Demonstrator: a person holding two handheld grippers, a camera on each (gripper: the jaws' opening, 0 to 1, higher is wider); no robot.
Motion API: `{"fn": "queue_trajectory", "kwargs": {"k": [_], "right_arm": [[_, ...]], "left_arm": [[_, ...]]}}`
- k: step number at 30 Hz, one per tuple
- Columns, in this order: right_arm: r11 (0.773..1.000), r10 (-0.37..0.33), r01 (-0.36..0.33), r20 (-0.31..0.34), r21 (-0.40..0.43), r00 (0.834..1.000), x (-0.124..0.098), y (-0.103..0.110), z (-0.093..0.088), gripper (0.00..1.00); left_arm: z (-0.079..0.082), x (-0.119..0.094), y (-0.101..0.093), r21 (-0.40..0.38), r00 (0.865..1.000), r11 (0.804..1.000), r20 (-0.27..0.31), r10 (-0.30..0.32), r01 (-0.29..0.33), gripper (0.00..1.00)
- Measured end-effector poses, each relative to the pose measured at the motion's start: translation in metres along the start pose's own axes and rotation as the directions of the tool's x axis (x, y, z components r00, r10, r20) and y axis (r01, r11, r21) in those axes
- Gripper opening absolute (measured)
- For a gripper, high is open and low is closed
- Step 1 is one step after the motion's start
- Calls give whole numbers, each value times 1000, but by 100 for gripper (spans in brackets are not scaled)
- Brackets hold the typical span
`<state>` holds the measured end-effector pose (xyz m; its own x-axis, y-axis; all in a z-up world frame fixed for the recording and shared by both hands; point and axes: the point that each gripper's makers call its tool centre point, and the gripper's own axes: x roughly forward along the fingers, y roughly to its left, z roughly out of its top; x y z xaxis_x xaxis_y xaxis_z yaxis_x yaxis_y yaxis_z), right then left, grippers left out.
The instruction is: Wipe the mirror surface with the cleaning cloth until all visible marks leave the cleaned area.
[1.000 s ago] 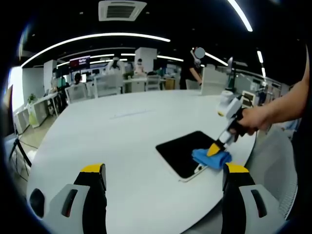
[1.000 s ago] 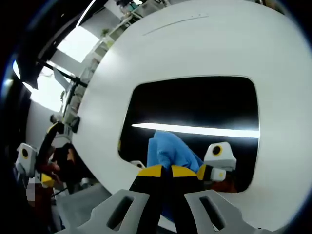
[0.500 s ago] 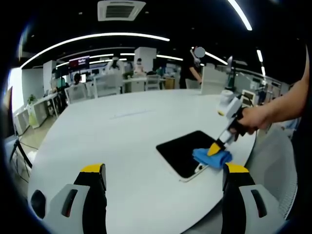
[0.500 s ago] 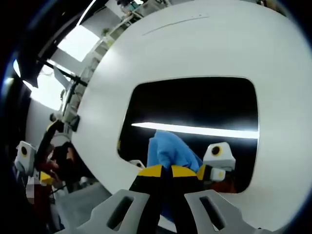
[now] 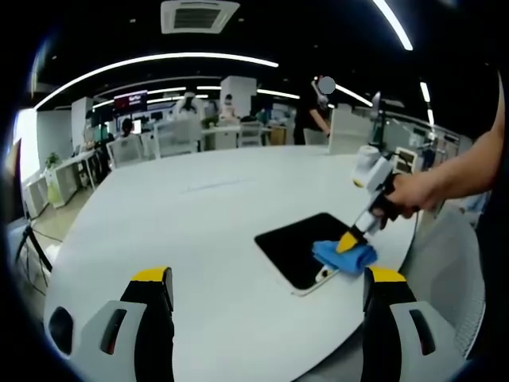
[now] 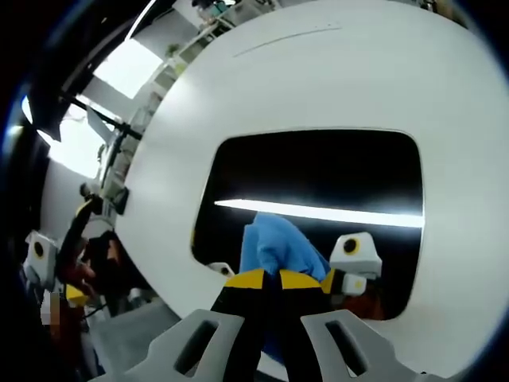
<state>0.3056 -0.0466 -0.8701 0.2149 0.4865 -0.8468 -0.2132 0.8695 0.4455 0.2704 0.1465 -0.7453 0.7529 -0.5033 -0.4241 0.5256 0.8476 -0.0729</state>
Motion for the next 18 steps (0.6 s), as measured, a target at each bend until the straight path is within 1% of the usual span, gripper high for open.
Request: {"fn": "queue_trajectory", "kwargs": {"k": [4, 9, 18], "right_arm": [[1000, 2, -2, 5, 7, 1000, -1, 1, 2, 0], [1000, 0, 0, 9, 11, 1000, 0, -1, 6, 0], [1000, -14, 13, 26, 17, 1000, 4, -7, 20, 0]], "left_arm": [[-3, 1, 0, -4, 1000, 1000, -3, 0, 0, 100], [-1, 1, -1, -8, 1000, 1000, 2, 2, -2, 100], [-4, 1, -3, -11, 1000, 1000, -4, -1, 1, 100]]}}
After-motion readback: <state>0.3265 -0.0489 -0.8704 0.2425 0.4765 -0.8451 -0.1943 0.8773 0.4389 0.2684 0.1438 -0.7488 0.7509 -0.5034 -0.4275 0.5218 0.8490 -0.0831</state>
